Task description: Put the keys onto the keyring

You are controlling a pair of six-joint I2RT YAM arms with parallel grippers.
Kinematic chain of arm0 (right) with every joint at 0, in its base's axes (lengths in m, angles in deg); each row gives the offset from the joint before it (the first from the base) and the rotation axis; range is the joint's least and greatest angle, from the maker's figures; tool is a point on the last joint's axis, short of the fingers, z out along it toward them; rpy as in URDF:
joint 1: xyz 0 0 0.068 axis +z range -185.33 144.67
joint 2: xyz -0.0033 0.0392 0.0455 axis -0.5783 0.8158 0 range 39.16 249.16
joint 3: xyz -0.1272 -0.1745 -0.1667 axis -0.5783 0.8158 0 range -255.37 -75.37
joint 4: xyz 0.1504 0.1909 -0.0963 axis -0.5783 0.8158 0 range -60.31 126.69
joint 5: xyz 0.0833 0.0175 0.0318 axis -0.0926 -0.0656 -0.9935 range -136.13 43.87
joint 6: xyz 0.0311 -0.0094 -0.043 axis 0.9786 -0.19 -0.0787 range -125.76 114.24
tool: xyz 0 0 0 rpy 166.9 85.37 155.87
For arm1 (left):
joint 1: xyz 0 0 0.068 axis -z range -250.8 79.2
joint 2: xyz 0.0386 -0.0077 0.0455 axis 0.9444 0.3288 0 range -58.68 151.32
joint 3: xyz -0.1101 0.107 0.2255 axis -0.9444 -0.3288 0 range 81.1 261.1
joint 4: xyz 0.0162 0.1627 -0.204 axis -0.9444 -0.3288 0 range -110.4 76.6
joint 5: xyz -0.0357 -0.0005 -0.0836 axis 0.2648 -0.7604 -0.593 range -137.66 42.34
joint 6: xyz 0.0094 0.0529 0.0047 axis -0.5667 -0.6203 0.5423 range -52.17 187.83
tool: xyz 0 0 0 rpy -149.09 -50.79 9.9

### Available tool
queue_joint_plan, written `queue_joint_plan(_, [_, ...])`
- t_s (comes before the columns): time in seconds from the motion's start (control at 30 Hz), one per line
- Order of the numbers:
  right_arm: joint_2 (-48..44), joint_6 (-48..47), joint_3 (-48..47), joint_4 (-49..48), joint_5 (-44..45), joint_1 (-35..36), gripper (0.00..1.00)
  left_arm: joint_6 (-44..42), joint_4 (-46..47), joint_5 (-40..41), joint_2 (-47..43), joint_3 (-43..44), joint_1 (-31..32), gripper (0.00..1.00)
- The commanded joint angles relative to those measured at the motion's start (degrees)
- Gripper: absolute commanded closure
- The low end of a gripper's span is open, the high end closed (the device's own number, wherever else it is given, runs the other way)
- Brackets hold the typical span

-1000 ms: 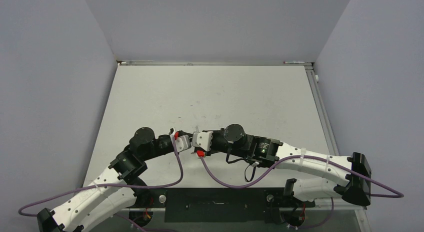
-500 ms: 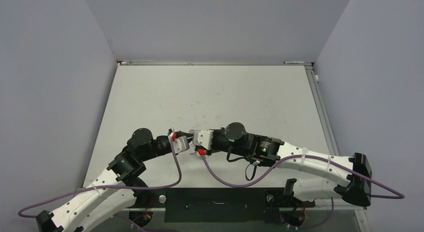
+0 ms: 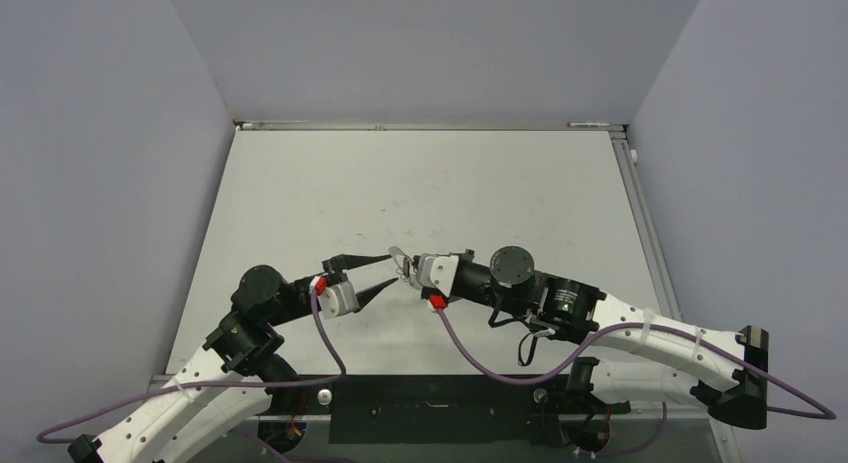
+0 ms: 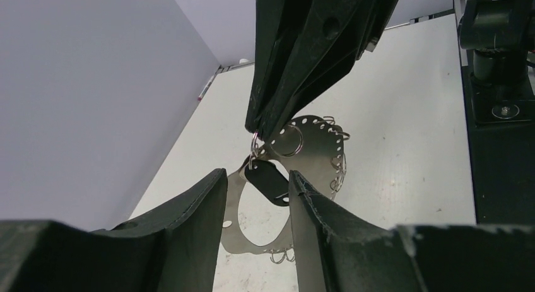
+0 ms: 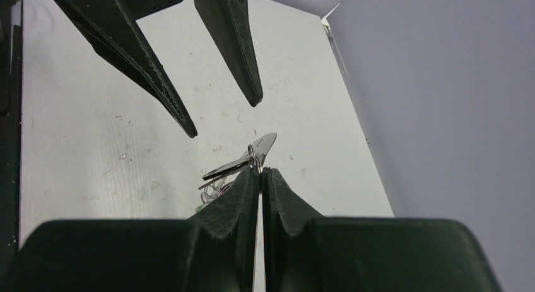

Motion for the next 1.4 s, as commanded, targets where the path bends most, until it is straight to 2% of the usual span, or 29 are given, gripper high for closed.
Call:
queue_joint_plan(0.0, [-3.5,2.0,1.4,-8.3,-2.0,-0.2,0.95,2.9,5.4,-3.0,0.5,-0.1,-0.9,0.62])
queue_joint_plan(0.27, [-6.0,4.4,5.3,-15.8,-3.8,-0.2,0.95,9.4,13.0,-5.3,1.7,-1.5,-3.1,0.63])
queue_joint_plan(0.47, [-5.9,5.6,6.8,-19.5,-4.9,-0.2,0.95,9.4,12.8,-5.3,2.0,-1.5,-3.3,0.70])
queue_joint_plan(0.8, [-6.1,6.3,7.6,-21.4,-5.0,-0.2,0.95,7.5,11.2,-6.8,2.0,-1.4,-3.3,0.76])
queue_joint_plan(1.2, [-6.6,6.9,7.8,-19.9,-4.5,-0.2,0.95,5.8,10.0,-6.5,0.9,-1.3,-3.3,0.78])
queue_joint_plan(1.3, [-6.7,6.9,7.8,-19.7,-4.7,-0.2,0.95,5.5,9.8,-6.7,1.1,-1.2,-3.4,0.84])
queue_joint_plan(1.37, [-6.6,6.9,7.7,-19.6,-4.9,-0.2,0.95,5.5,9.8,-7.1,1.1,-1.3,-3.4,0.85])
